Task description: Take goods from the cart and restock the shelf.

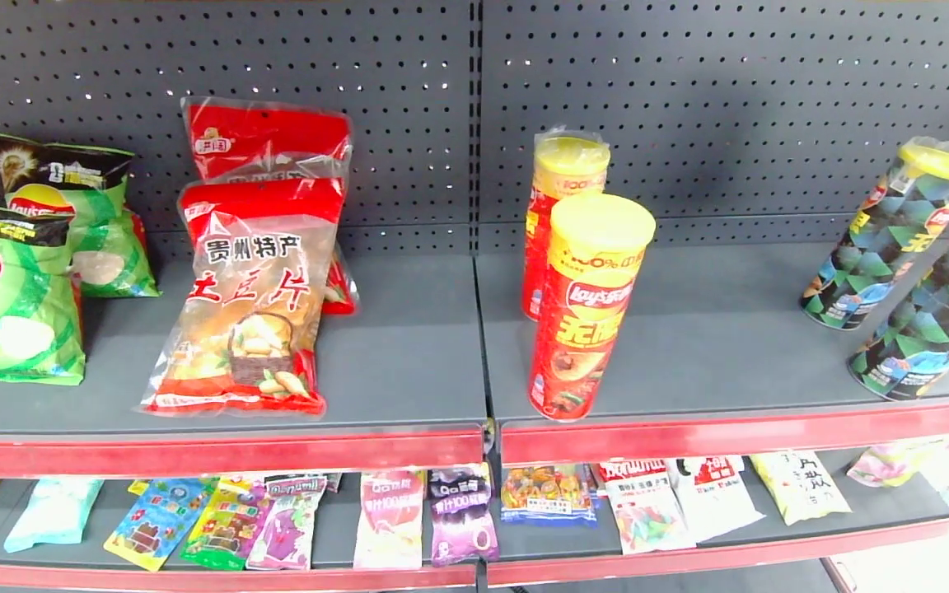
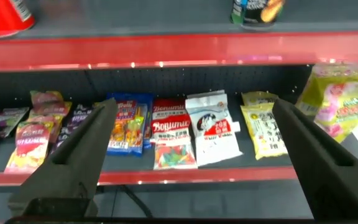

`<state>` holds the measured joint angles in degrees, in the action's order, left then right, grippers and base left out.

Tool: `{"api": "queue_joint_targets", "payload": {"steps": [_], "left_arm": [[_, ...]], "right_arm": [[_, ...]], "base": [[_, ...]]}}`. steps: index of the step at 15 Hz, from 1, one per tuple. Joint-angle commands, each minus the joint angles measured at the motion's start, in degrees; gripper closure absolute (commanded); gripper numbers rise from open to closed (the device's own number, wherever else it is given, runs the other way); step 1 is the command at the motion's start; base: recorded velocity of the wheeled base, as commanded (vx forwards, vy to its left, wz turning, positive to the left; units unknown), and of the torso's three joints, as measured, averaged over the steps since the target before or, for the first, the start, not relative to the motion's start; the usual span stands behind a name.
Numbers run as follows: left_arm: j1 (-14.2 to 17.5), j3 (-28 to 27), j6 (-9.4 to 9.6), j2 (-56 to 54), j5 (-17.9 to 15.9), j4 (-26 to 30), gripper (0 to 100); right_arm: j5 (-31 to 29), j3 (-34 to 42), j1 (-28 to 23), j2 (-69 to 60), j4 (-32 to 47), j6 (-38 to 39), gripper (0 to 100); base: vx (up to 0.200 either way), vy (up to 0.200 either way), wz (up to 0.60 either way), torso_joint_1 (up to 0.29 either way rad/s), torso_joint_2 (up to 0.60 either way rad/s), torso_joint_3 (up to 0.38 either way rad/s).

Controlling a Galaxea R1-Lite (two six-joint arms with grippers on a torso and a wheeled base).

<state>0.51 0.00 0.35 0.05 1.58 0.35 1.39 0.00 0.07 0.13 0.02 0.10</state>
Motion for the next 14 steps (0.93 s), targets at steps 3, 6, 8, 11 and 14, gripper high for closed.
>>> {"api": "queue_joint_targets", "payload": {"steps": [3,6,8,11,14], "left_arm": [[0.02,0.0,0.0,0.04,0.09,0.0,0],[0.02,0.0,0.0,0.04,0.0,0.0,0],[0.02,0.0,0.0,0.04,0.0,0.0,0],[0.02,0.0,0.0,0.04,0.0,0.0,0],[0.02,0.0,0.0,0.04,0.0,0.0,0]], "right_arm": [[-0.07,0.0,0.01,-0.05,-0.02,-0.1,0],[-0.07,0.0,0.01,-0.05,-0.02,-0.1,0],[-0.07,0.0,0.01,-0.05,-0.02,-0.1,0],[-0.07,0.0,0.01,-0.05,-0.02,-0.1,0],[-0.07,0.0,0.01,-0.05,-0.02,-0.1,0]], "base": [[0.0,0.0,0.0,0.0,0.0,0.0],[0.0,-0.2,0.0,0.004,0.01,-0.002],[0.0,-0.2,0.0,0.01,0.0,-0.005],[0.0,-0.2,0.0,0.004,0.0,0.001],[0.0,-0.2,0.0,0.002,0.0,0.004]]}}
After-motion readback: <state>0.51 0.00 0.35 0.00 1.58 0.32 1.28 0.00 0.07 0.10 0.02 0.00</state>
